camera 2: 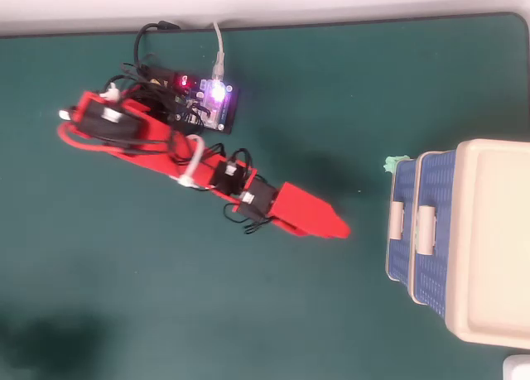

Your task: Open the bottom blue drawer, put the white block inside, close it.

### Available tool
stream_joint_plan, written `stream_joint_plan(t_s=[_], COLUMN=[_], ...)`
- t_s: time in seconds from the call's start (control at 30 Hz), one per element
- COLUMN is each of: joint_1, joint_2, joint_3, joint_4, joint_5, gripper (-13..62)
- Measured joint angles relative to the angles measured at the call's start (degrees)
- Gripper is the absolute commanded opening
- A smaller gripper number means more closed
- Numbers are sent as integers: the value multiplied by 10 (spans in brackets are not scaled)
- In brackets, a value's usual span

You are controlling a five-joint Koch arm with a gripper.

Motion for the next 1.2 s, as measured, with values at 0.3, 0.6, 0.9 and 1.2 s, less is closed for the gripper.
stream_joint_plan(t_s=[0.3,0.6,0.9,1.2], joint_1=[-48,-51,-56,-56], joint_2=[-185,-264,-265,-257], joint_3=[-107,-284,-352,-367], joint_4=[-172,-94,79,178], joint_5=[0,0,0,4], gripper=[333,287,40,-81])
